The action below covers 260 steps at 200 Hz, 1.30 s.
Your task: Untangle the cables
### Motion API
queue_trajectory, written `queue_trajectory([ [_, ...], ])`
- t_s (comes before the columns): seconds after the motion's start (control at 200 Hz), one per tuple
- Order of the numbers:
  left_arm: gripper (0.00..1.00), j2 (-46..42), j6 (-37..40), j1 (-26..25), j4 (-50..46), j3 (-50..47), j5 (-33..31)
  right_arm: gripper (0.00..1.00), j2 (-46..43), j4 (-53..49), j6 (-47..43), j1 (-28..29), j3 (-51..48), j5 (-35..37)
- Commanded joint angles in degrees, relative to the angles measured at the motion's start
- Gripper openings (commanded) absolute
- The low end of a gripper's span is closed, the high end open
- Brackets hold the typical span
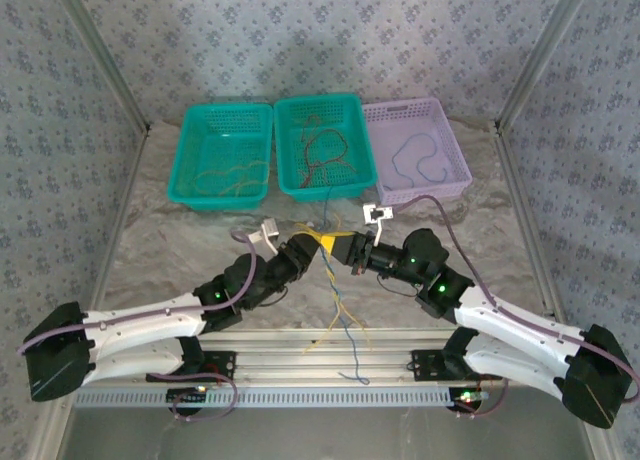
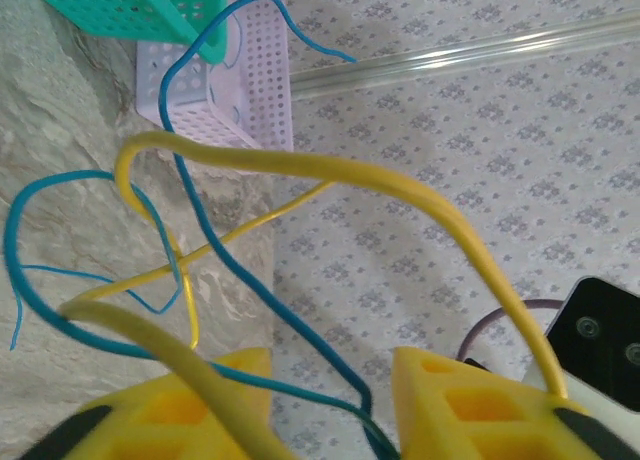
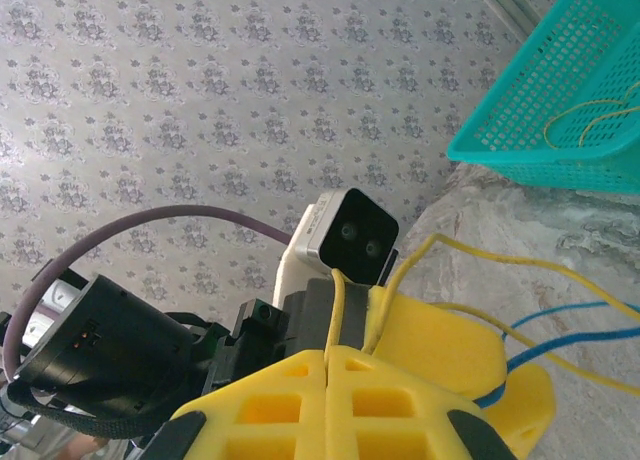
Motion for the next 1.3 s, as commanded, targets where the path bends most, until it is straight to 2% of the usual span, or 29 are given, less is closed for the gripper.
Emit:
queue_trajectory([
  [0.0, 0.31, 0.5, -2.0, -0.3, 4.5, 0.8, 1.6, 0.0, 0.0, 1.9, -1.4, 0.6, -0.2, -0.5],
  [0.2, 0.26, 0.7, -2.4, -0.5, 5.2, 0.9, 1.3, 0.0, 0.1, 1.7, -1.5, 0.7, -0.3, -0.5],
  [0.36, 0.19, 1.0, -3.1, -0.5, 5.7, 0.8, 1.4, 0.0, 0.3, 1.6, -1.6, 0.6, -0.3, -0.5],
  [0.475, 0.08, 0.6, -3.4, -0.5, 6.1, 0.0, 1.3, 0.0, 0.3, 1.4, -1.8, 0.5, -0.1, -0.5],
  [0.525, 0.0, 0.2, -3.4, -0.5, 5.9, -0.5, 1.2, 0.0, 0.2, 1.0, -1.9, 0.4, -0.1, -0.3],
  [0.765, 0.0, -4.3, -1.6, -0.5, 3.2, -2.2, 0.8, 0.0, -1.8, -0.8, -2.2, -1.3, -1.3, 2.5],
  [0.879, 0.0, -10.3, -0.5, -0.5, -3.8, -3.4, -0.3, 0.0, -5.0, -6.0, -2.5, -4.0, -2.1, 5.6],
  [1.004, 0.0, -19.9, 0.4, -0.5, -13.4, -5.7, -2.4, 0.0, -8.4, -9.0, -1.2, -9.9, -4.4, 6.0],
  [1.294, 0.0, -47.4, 1.9, 1.1, -46.2, -4.9, -8.4, 0.0, -11.4, -13.0, 2.6, -22.9, -8.7, 4.5],
])
